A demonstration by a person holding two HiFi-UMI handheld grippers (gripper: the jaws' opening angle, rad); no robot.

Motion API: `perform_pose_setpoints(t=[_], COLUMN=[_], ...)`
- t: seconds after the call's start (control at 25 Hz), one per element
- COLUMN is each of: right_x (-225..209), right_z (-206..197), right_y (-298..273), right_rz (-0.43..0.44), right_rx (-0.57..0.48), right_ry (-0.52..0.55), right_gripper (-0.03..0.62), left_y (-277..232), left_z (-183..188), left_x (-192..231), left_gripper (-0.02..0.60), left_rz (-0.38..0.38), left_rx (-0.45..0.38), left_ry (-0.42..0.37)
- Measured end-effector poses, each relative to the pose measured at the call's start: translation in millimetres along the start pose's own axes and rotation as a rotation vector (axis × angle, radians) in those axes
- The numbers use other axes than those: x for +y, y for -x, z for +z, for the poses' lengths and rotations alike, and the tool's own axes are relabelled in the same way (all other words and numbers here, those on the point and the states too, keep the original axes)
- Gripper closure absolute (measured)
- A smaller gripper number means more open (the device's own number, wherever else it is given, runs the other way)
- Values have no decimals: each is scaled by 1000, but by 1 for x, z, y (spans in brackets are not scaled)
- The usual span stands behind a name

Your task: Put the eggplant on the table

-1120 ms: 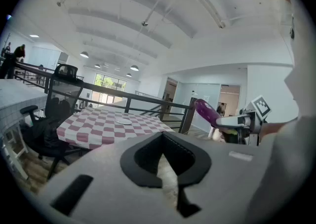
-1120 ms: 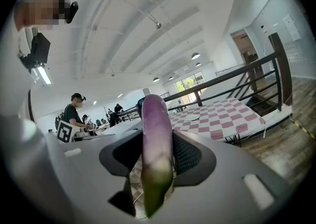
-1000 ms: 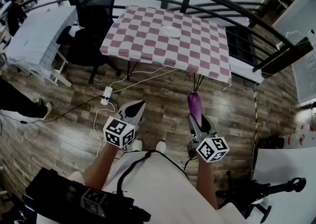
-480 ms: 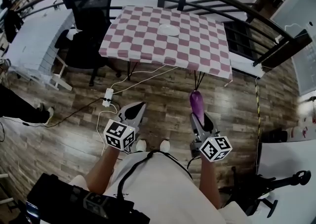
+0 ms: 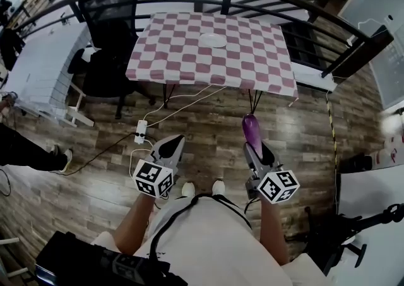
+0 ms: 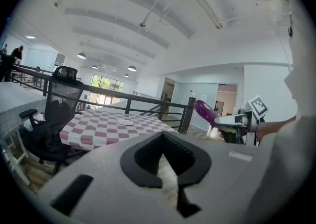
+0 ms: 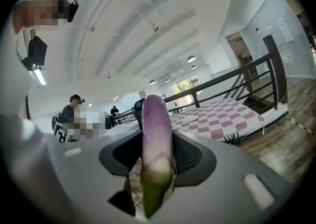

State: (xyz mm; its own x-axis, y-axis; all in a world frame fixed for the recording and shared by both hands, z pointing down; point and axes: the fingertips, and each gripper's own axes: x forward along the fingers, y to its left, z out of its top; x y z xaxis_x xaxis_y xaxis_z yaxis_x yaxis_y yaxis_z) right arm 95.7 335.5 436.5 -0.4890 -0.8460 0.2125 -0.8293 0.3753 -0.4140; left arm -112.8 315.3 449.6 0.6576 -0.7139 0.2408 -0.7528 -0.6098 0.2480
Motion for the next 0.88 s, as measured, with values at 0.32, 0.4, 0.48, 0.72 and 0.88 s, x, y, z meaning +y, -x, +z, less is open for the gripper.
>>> perform_pose_setpoints(t=[0.32, 0.4, 0.48, 0.72, 0.88], right_x=[28, 37, 46, 60, 62], right_z=[-16, -20, -22, -24, -21], right_y=[-15, -20, -25, -32, -35], right_rz=[-10, -4, 7, 9, 1], right_rx=[-2, 5, 16, 24, 19], right_ry=[2, 4, 9, 30, 27], right_gripper=[402, 402, 402, 402, 402], left_y=[35, 45, 52, 67, 70], left_z=[-8, -8, -9, -14, -18], left_x=[28, 37, 43, 53, 60], left_gripper=[577, 577, 577, 577, 577], left_rz=[19, 28, 34, 38, 37], left_rx=[1, 0, -3, -11, -3], left_ry=[2, 6, 11, 25, 34])
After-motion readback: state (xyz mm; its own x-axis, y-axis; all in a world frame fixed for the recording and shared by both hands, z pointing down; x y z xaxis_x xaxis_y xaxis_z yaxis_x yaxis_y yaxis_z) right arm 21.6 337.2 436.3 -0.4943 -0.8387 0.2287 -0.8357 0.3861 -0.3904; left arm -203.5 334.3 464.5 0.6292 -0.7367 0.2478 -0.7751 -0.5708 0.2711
